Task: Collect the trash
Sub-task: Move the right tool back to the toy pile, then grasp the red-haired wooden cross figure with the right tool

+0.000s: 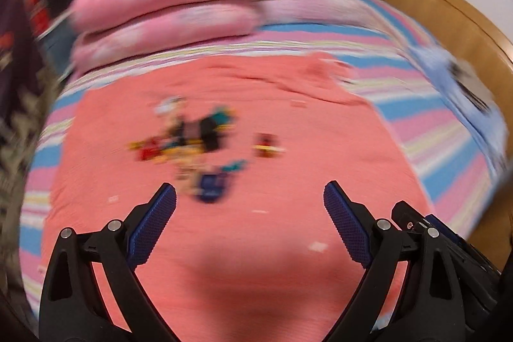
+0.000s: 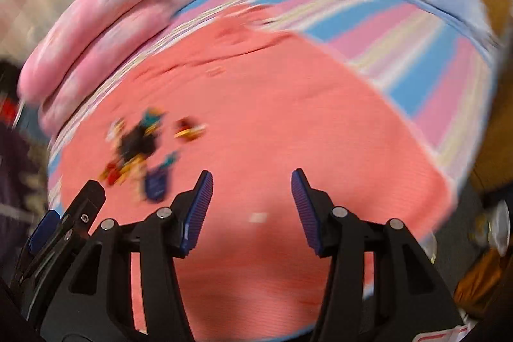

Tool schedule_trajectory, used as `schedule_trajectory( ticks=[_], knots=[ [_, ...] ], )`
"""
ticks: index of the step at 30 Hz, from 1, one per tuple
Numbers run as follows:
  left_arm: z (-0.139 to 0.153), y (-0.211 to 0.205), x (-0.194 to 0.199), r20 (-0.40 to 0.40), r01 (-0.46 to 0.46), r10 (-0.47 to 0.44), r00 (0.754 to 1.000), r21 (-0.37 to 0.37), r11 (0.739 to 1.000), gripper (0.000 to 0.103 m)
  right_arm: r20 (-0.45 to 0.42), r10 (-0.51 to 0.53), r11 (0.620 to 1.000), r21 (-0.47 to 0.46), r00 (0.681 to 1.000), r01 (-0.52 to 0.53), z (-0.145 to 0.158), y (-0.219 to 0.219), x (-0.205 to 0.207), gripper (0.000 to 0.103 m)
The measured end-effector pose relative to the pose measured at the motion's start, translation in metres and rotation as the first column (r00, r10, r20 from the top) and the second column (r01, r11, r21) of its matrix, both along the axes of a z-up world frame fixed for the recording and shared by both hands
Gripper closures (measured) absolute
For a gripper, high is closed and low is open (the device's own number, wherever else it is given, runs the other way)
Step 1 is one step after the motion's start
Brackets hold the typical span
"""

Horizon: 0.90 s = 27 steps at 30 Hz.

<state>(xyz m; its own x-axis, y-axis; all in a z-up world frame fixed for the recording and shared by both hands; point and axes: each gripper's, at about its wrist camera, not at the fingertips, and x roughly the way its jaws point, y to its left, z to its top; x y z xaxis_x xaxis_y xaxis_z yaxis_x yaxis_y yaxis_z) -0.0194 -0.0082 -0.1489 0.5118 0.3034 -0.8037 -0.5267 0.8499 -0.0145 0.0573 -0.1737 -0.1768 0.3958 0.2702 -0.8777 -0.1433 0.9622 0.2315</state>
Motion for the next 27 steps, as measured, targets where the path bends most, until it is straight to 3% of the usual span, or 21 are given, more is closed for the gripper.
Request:
schedule_trajectory(
  ticks=[6, 10, 16, 23, 25, 27],
  knots=[
    [-0.024, 0.092, -0.032, -0.044, -0.246, 0.246, 0.968, 0.005, 0.969, 0.013, -0.049, 0.254, 0.967, 0.014, 0.966, -0.254, -0.027, 0.111, 0.003, 0.054],
    [-0.048, 0.128, -0.043, -0.083, -0.328, 0.327, 0.941, 0.002, 0.945, 0.013, -0.090, 0.343, 0.939, 0.013, 0.935, -0.343, -0.052, 0.161, 0.000, 0.054],
    [-0.083, 0.155, -0.048, -0.148, -0.382, 0.376, 0.915, -0.011, 0.924, 0.013, -0.165, 0.385, 0.922, 0.019, 0.908, -0.388, -0.092, 0.193, 0.000, 0.054],
    [-0.108, 0.172, -0.041, -0.185, -0.411, 0.400, 0.898, -0.023, 0.912, 0.013, -0.193, 0.410, 0.910, 0.023, 0.891, -0.414, -0.118, 0.214, 0.009, 0.054],
    [-0.114, 0.176, -0.037, -0.196, -0.415, 0.401, 0.895, -0.032, 0.909, 0.013, -0.196, 0.421, 0.905, 0.027, 0.886, -0.424, -0.122, 0.219, 0.012, 0.058],
    [-0.119, 0.178, -0.033, -0.204, -0.406, 0.390, 0.898, -0.045, 0.913, 0.013, -0.211, 0.428, 0.902, 0.032, 0.879, -0.431, -0.128, 0.223, 0.015, 0.068]
  ],
)
